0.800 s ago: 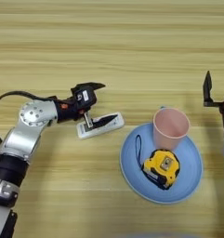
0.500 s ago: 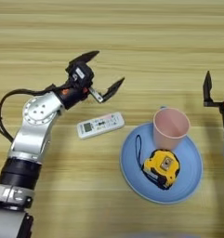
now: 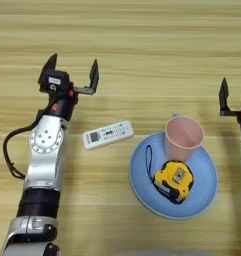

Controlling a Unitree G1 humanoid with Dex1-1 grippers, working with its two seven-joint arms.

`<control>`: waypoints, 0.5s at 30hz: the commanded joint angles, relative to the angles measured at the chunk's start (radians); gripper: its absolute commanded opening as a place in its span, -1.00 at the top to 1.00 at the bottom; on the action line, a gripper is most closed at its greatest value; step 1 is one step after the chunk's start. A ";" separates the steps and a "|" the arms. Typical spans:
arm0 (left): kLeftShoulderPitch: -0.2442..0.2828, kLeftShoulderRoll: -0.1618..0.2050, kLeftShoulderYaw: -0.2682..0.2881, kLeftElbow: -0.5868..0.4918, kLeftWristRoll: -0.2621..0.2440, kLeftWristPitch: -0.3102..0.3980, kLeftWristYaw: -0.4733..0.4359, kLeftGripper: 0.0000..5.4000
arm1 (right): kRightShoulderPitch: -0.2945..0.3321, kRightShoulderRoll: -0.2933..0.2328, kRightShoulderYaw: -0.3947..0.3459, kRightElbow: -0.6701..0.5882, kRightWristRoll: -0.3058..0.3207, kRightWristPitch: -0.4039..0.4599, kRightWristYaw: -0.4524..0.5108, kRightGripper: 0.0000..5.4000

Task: Move the objects on the table

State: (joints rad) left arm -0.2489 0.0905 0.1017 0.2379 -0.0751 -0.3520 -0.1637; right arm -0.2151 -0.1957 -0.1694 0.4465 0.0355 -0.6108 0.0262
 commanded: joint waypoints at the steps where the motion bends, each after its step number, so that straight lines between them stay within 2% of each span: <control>1: 0.011 -0.017 -0.007 0.072 0.039 -0.069 0.045 -0.99 | 0.015 -0.019 -0.010 -0.011 0.054 0.059 0.056 -1.00; 6: 0.001 -0.021 -0.005 0.104 0.040 -0.095 0.066 -0.99 | -0.023 -0.057 0.005 -0.032 0.095 0.165 0.150 -1.00; 11: -0.002 -0.027 -0.018 0.119 0.055 -0.118 0.084 -0.99 | -0.156 -0.105 0.016 -0.001 0.175 0.438 0.283 -1.00; 15: -0.005 -0.031 -0.024 0.129 0.058 -0.126 0.093 -0.99 | -0.257 -0.148 0.054 0.039 0.181 0.637 0.388 -1.00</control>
State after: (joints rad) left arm -0.2461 0.0658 0.0850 0.3561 -0.0348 -0.4689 -0.0794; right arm -0.4174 -0.3157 -0.1456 0.4601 0.2138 -0.0829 0.3522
